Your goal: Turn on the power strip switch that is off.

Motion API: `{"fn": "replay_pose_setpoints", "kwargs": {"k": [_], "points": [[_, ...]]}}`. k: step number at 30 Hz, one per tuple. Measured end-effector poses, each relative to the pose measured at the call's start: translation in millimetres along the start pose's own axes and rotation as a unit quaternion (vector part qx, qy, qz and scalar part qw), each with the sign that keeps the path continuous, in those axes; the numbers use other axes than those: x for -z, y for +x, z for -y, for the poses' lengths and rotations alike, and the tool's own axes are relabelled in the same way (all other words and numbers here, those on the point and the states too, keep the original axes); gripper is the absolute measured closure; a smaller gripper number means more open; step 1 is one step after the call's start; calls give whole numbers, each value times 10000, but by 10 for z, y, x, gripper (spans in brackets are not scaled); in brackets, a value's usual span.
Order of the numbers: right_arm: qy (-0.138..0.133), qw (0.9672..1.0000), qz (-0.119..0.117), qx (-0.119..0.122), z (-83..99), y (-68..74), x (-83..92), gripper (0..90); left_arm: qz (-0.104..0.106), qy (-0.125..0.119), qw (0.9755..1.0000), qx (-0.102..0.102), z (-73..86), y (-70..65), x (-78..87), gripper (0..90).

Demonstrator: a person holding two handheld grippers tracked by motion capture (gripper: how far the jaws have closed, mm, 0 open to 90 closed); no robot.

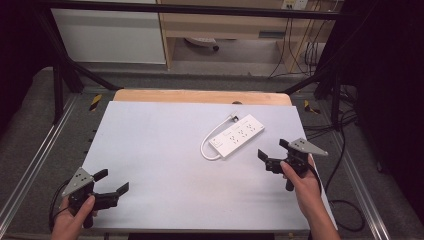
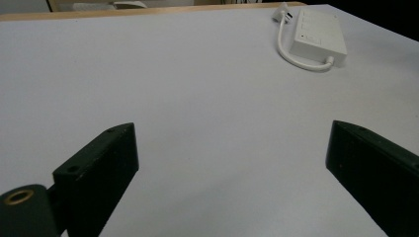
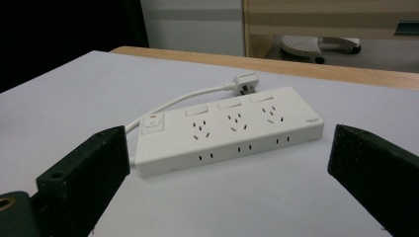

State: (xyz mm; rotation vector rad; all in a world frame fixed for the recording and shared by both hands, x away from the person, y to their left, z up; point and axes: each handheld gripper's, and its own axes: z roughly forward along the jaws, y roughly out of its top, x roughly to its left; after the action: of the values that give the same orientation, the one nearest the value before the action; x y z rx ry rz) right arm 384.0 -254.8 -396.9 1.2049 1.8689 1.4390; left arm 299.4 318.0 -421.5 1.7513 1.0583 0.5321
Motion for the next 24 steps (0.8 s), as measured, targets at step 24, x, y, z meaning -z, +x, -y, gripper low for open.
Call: {"fn": "replay_pose_setpoints", "kwargs": {"k": [24], "points": [[730, 9967, 303, 193, 621, -72, 222, 38, -7, -13, 10000, -17, -6, -16, 5, 60]]}}
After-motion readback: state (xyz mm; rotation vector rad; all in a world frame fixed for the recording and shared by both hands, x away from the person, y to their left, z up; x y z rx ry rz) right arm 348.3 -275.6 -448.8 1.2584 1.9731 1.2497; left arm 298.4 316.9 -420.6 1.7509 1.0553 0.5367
